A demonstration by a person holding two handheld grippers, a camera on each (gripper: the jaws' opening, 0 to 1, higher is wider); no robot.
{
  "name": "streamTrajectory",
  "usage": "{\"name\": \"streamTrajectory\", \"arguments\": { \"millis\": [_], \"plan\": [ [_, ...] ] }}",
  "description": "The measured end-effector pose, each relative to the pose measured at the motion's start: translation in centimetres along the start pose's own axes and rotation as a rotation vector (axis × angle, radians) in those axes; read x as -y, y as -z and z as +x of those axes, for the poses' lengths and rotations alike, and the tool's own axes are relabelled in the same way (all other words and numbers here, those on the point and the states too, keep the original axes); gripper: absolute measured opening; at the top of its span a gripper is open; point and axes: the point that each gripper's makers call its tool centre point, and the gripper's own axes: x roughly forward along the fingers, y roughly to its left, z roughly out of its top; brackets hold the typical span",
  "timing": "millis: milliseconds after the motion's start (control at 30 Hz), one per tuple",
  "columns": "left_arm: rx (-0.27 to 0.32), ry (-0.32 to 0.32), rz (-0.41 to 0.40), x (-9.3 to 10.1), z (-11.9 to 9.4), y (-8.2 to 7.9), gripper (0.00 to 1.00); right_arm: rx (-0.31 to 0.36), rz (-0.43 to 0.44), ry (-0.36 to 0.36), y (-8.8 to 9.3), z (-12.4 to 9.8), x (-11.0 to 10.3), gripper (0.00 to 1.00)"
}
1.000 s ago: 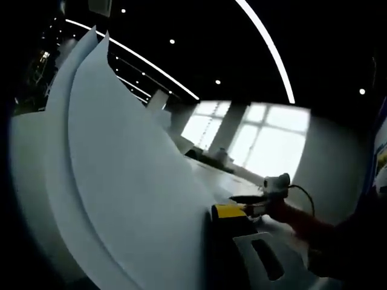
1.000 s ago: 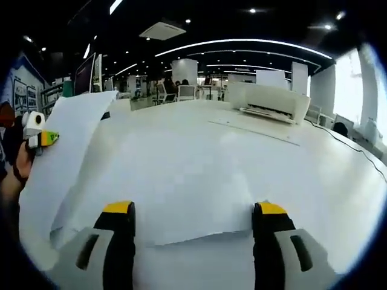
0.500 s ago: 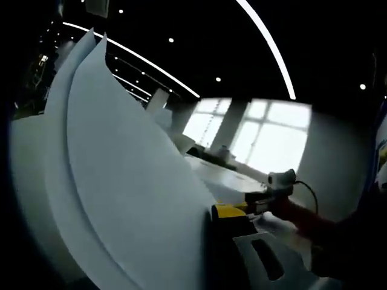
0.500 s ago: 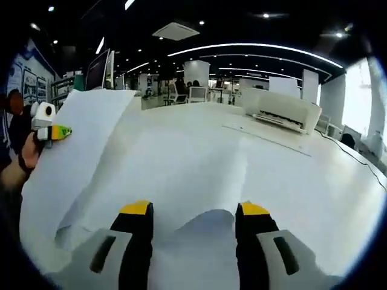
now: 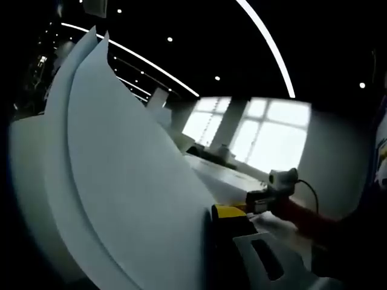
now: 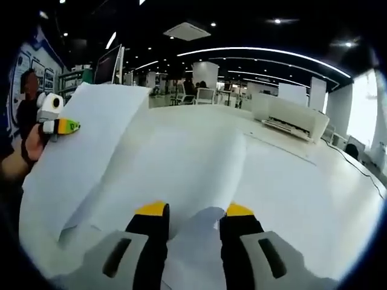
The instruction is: Organize the stack of printing papers by aligning and flattening the scattered papers on the table
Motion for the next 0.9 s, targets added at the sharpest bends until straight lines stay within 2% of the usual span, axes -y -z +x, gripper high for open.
{"name": "streamTrajectory", "arguments": {
  "millis": [433, 900],
  "plan": [
    [-0.002, 0.001, 0.003, 0.1, 0.1, 0.1, 0.11, -0.002, -0.024, -0.044, 0.0, 0.1, -1.3, 0.09],
    [-0.004, -0.001, 0.005, 0.3, 0.1, 0.2, 0.12, -0.004, -0.056, -0.032, -0.1, 0.3, -1.5, 0.01]
  ]
}}
